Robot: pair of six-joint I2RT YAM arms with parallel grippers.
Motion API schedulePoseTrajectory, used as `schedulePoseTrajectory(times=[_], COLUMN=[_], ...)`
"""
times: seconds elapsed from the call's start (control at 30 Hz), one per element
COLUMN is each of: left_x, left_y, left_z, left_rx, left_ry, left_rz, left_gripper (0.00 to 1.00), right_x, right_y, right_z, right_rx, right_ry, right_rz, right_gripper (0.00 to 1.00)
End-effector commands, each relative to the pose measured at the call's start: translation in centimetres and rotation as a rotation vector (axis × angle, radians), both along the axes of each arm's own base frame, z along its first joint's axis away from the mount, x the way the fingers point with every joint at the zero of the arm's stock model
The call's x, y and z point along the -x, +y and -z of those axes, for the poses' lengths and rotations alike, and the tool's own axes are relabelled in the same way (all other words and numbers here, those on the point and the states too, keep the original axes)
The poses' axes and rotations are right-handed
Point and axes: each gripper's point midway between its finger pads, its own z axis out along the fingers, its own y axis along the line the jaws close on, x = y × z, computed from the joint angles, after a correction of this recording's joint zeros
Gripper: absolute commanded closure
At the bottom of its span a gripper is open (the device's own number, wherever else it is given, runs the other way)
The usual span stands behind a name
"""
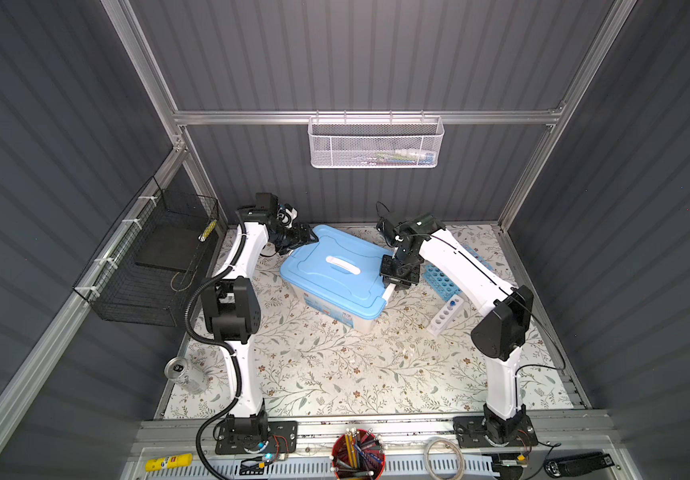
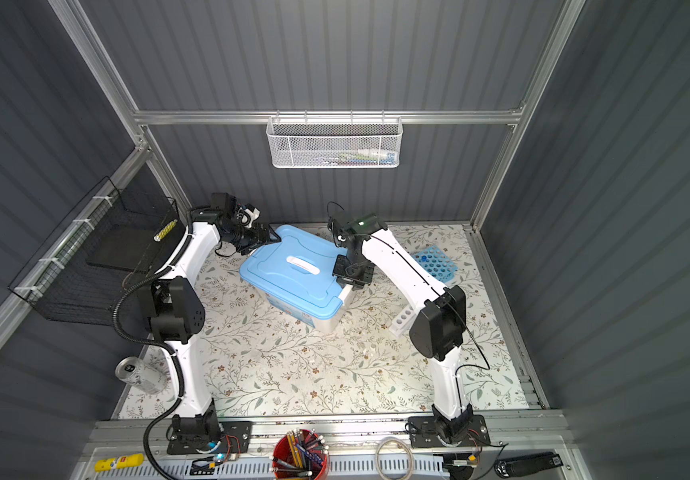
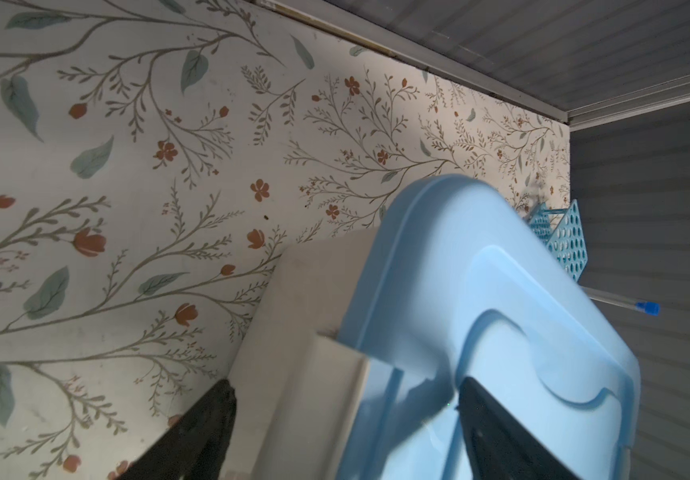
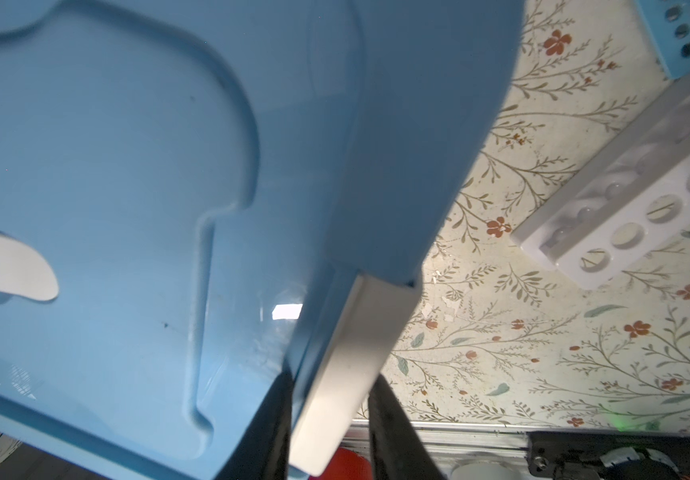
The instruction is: Organize the chemistry lab equipment
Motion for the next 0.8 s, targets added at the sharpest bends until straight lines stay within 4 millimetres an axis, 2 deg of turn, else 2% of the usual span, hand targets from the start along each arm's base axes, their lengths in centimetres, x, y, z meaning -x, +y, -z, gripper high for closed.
schedulePoseTrajectory(times=[0.0,0.2,0.3,0.43,0.53,0.63,0.73,0.77], left_x=[2.1,3.9,4.4,6.2,6.9,7.5,8.1,8.3], left_y=[0.8,0.7,0.8,0.5,0.3,-1.1,-3.3,-3.7], left_z=[-0.7,-1.6,-1.7,-1.0,-1.3,-1.1,-0.7,-0.6], left_rx=[-0.043,-0.039,-0.099,-0.148,-0.188,-0.192,-0.163,-0.148], left_ry=[0.029,0.053,0.043,0.084,0.075,0.085,0.104,0.112], left_rz=[0.022,0.042,0.051,0.088,0.106,0.133,0.171,0.173], left_gripper=[0.19,0.22,0.34,0.32,0.34,0.37,0.52,0.54], right_x=[-0.2,-0.3,-0.4,-1.1,-1.4,-1.8,-2.0,-2.1], right_y=[0.4,0.6,0.9,1.5,2.1,2.6,3.0,3.2], right_z=[2.4,2.6,2.6,2.3,2.3,2.4,2.3,2.3], right_rx=[0.022,0.019,0.019,0.015,0.000,-0.011,-0.012,-0.016], right_ry=[0.039,0.043,0.050,0.045,0.039,0.036,0.037,0.038], right_rz=[-0.029,-0.032,-0.040,-0.052,-0.052,-0.053,-0.057,-0.060], right_gripper=[0.69,0.69,0.71,0.71,0.72,0.74,0.77,0.77])
